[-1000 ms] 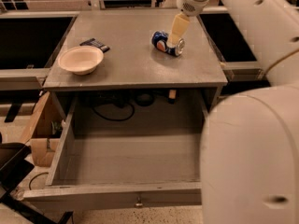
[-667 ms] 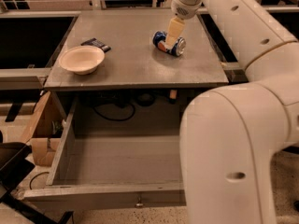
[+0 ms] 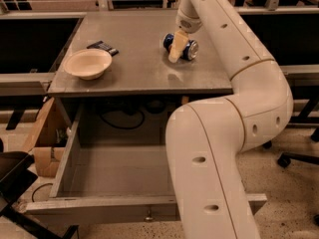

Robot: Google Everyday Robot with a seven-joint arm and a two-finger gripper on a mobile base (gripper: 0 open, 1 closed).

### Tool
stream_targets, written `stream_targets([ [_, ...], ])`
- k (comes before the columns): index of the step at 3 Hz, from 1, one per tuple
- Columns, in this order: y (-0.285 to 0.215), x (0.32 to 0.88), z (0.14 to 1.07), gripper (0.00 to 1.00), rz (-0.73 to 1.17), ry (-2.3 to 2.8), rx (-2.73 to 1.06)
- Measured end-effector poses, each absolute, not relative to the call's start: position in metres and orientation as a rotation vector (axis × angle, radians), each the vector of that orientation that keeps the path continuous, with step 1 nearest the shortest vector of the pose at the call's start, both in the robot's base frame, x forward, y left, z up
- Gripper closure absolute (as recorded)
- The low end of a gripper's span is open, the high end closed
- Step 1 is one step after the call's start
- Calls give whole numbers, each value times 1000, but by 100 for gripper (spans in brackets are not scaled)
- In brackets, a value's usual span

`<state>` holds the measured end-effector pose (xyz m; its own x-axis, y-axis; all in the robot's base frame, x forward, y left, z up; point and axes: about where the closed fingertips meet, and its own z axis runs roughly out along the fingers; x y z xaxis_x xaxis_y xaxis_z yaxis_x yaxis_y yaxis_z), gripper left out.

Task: Place pepsi can into top drawer

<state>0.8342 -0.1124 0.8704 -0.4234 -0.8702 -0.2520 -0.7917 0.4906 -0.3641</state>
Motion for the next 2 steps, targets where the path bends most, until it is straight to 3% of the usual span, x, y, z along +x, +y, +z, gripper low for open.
stream_targets([
  [1,-96,827,852,0,-99,2391,-1317],
  [2,-74,825,856,22,-12,2388,-1287],
])
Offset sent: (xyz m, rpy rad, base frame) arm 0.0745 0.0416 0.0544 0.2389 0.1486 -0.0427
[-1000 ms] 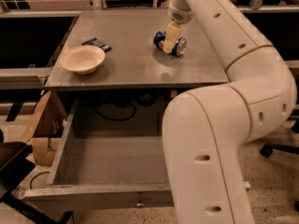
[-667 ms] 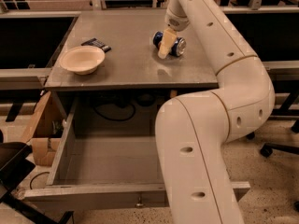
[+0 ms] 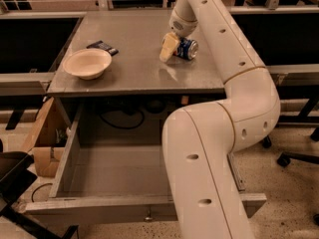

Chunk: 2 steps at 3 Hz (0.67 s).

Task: Place pepsi can into top drawer

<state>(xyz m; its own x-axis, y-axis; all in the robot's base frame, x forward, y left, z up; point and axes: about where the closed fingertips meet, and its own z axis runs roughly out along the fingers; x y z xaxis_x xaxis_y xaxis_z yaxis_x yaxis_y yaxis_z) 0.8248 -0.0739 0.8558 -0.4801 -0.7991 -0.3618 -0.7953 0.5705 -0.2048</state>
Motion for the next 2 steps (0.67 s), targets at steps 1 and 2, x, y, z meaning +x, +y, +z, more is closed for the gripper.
stream_targets([
  [1,-72,829,853,46,-17,2380,-1285],
  [2,-72,829,853,69,-17,2380,-1285],
])
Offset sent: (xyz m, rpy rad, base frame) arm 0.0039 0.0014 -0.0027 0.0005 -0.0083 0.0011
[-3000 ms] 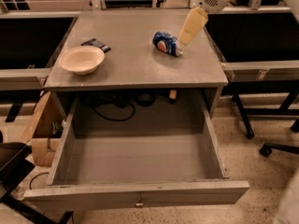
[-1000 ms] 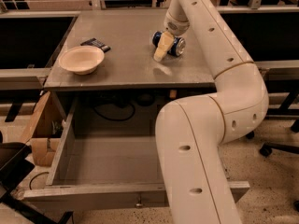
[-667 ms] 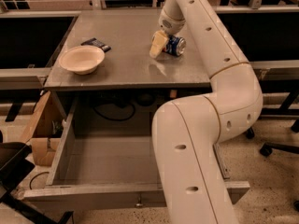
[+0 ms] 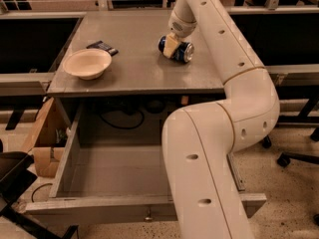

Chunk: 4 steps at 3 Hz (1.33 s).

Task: Place pepsi can into top drawer

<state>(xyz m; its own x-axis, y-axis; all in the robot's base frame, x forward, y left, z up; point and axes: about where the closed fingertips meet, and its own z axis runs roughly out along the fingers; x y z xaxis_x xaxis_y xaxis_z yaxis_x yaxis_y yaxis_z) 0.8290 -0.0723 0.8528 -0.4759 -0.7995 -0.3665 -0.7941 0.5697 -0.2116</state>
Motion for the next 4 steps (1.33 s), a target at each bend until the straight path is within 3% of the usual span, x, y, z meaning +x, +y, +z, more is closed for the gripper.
stream_targets([
  [1,-72,829,853,92,-17,2380,-1285],
  [2,-71,832,853,100,-38,2364,-1304],
  [4,-141,805,927,100,-2,2227,-1241],
])
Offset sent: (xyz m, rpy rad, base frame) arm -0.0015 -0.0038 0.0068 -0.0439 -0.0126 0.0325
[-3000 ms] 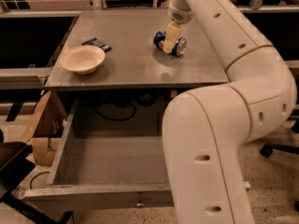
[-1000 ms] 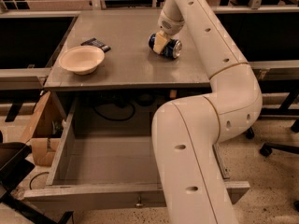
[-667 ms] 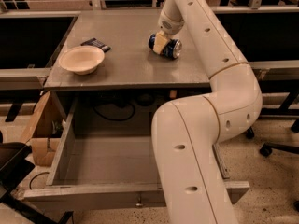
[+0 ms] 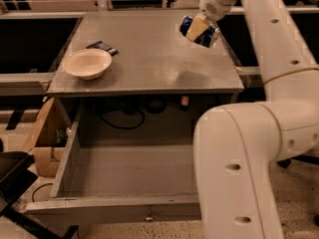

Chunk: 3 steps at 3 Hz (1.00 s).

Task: Place pepsi can into top drawer

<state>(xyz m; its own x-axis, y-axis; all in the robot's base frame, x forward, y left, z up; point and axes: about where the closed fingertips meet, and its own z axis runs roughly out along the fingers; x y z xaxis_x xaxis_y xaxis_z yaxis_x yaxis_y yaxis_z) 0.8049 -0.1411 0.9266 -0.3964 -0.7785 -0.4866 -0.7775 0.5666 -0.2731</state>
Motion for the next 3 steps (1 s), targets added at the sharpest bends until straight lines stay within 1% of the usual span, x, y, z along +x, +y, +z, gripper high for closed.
stream_targets([
  [1,-181,772,958,100,78,2195,-1173],
  [2,-229,709,1020,100,166,2095,-1005],
  [3,-231,656,1080,100,234,1929,-899],
])
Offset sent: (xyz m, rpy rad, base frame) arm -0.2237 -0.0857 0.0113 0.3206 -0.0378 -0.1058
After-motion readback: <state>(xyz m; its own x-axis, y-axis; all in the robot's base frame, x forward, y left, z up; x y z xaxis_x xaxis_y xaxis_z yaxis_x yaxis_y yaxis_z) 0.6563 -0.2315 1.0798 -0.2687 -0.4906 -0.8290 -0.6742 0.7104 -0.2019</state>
